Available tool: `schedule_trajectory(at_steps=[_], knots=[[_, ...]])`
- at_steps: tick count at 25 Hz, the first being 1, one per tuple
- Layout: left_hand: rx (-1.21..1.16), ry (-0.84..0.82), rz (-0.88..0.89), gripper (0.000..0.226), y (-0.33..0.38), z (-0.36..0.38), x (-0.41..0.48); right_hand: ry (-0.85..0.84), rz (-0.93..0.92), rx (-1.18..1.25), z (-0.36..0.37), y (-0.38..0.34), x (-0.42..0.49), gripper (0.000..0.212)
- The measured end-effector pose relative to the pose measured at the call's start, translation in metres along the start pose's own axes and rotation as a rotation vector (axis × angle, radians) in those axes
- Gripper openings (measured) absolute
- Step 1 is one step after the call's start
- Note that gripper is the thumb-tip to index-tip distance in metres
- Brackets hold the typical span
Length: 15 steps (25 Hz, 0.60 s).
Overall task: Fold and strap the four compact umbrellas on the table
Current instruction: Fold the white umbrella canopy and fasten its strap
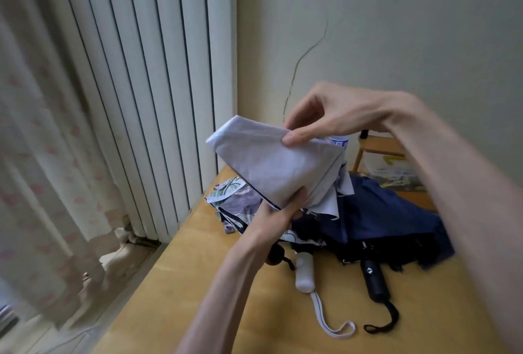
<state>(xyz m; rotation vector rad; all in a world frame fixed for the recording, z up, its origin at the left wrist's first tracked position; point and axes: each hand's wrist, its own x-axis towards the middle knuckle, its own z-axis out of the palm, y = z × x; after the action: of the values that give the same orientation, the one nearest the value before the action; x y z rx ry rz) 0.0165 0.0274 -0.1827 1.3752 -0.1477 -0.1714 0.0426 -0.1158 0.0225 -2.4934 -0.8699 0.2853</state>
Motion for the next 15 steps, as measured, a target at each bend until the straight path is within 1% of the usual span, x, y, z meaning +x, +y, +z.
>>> schedule_trajectory(at_steps=[1, 3, 5, 7, 9, 11, 13, 15], knots=[[0.004, -0.003, 0.000, 0.027, 0.002, 0.001, -0.003, 0.023, -0.009, 0.016, 0.002, 0.003, 0.001, 0.019], [0.019, -0.018, 0.037, 0.039, 0.004, 0.003, -0.007, 0.093, -0.030, 0.075, 0.012, 0.010, 0.008, 0.020], [0.026, -0.027, 0.085, 0.046, 0.004, 0.003, -0.009, 0.173, -0.053, 0.103, 0.023, 0.017, 0.015, 0.020], [0.016, -0.030, 0.110, 0.050, 0.002, 0.001, -0.007, 0.251, -0.095, 0.080, 0.032, 0.022, 0.019, 0.015], [-0.002, -0.015, 0.106, 0.050, 0.004, 0.003, -0.007, 0.338, -0.149, 0.070, 0.039, 0.023, 0.019, 0.009], [-0.026, 0.005, 0.081, 0.046, 0.003, 0.005, -0.006, 0.399, -0.178, 0.096, 0.040, 0.021, 0.016, 0.007], [-0.033, 0.015, 0.056, 0.042, 0.002, 0.005, -0.006, 0.403, -0.169, 0.167, 0.038, 0.018, 0.013, 0.012], [-0.024, 0.019, 0.035, 0.041, 0.001, 0.004, -0.004, 0.380, -0.150, 0.173, 0.036, 0.016, 0.015, 0.015]])
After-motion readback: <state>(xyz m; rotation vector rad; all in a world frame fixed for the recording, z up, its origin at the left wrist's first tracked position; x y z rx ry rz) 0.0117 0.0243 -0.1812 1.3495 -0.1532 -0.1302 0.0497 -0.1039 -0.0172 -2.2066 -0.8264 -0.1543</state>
